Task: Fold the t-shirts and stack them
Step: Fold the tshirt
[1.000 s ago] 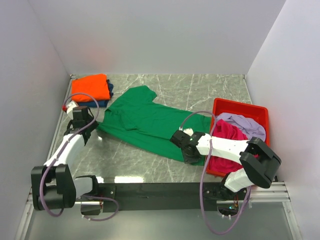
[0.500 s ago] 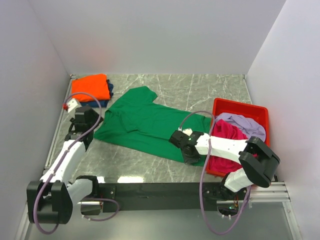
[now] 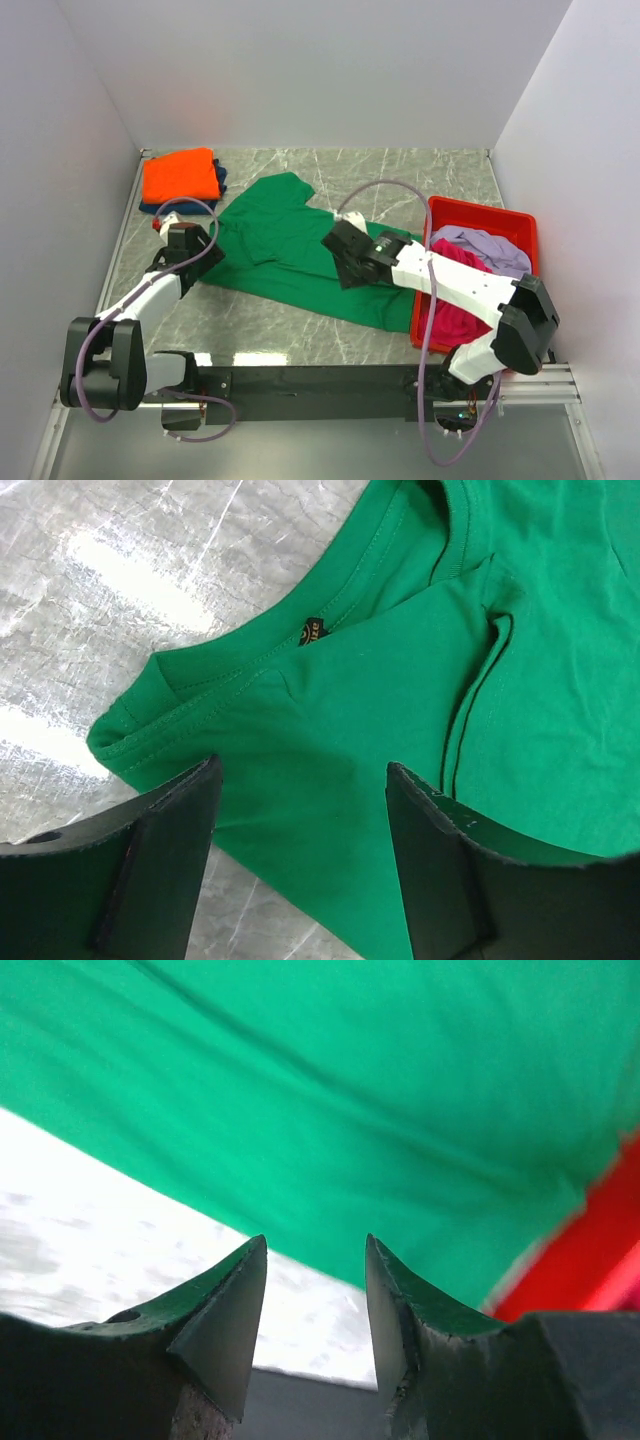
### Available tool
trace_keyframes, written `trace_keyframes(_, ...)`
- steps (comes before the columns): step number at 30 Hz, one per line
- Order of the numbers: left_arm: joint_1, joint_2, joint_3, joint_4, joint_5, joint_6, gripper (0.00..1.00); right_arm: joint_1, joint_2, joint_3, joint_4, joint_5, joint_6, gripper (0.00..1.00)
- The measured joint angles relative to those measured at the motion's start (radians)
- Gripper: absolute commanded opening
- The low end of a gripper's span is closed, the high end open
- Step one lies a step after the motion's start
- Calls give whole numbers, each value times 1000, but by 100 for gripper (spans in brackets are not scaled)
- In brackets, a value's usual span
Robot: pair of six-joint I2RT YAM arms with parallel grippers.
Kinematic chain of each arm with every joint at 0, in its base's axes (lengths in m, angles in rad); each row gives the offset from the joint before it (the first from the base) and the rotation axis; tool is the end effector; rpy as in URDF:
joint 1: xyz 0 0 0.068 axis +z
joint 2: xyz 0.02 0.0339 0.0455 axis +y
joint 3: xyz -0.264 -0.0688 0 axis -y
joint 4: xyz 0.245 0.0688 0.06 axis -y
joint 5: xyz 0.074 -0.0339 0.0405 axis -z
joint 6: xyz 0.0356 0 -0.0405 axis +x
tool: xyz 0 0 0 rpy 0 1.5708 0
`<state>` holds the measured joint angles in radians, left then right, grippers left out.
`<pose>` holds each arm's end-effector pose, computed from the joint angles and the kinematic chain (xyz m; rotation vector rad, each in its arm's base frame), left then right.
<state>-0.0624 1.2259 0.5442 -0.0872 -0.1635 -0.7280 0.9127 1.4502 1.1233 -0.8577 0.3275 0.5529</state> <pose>0.2371 -0.0090 0.1783 -0.8393 2.1799 -0.2045 0.1804 0.2146 0.2540 -0.3884 2.6121 0.0211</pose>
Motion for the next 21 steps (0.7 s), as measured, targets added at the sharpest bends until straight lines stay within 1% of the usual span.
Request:
trace_keyframes(2,3,3,0,2,-1,1,72,2,24,63,36,-11,-38,50)
trace_keyframes(3,6,10,0,3,-1,1,72,2,45,93,60,-19,-58,48)
trace_keyframes(7,21,53,-3,16,-3,1,72,19,174,208,171,-63,-144,47)
trace_keyframes(11,26,51,-18,18,-7,0,71,64,309,291,286,-111,-233,46)
trace_keyframes(16,26,-28,-46,23,-1,-14,72,103,436,362,405,-210,-308,46)
trace_keyframes(21,26,-99,-70,41,16,-44,72,109,539,426,492,-274,-352,46)
